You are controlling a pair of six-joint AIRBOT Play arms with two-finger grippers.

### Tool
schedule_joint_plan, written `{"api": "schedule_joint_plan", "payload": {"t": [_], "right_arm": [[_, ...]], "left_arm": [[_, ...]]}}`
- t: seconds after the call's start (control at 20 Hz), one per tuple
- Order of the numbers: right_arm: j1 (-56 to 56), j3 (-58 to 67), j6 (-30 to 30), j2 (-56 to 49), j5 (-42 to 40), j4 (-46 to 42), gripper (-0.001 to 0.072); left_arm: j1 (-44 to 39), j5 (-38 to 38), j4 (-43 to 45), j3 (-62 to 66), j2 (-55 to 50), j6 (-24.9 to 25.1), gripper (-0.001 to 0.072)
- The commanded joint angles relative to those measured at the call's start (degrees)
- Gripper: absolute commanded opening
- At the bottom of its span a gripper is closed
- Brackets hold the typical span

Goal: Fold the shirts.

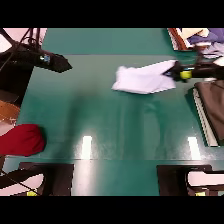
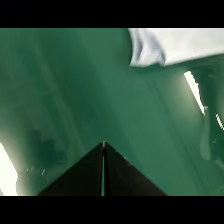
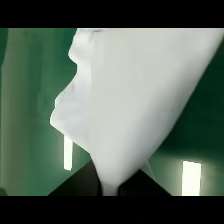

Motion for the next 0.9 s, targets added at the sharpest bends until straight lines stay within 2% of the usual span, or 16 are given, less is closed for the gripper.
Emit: {"api": "schedule_joint_plan", "payload": {"t": [0.0,0.35,0.65,0.75,0.85], "right_arm": [[-13.8,0.5,-0.2,4.4,-1.4,-4.2,0.0018],[-24.9,16.3,-1.0,-2.8,-4.1,-3.6,0.0017],[-26.1,32.1,-1.0,-4.0,1.9,-4.0,0.0017],[-26.7,33.8,-1.0,-2.1,4.3,-7.0,0.0017],[-26.9,33.7,-0.2,0.4,7.6,-13.9,0.0017]], "left_arm": [[-3.1,5.4,-0.3,0.0,0.0,0.0,0.0022],[-3.4,5.8,-1.4,0.0,0.0,-0.4,0.0022],[-3.4,5.8,-1.4,0.0,0.0,-0.5,0.0022],[-3.4,5.4,-1.4,0.0,0.0,-0.4,0.0022],[-3.4,4.4,-1.4,0.0,0.0,-0.4,0.0022]]}}
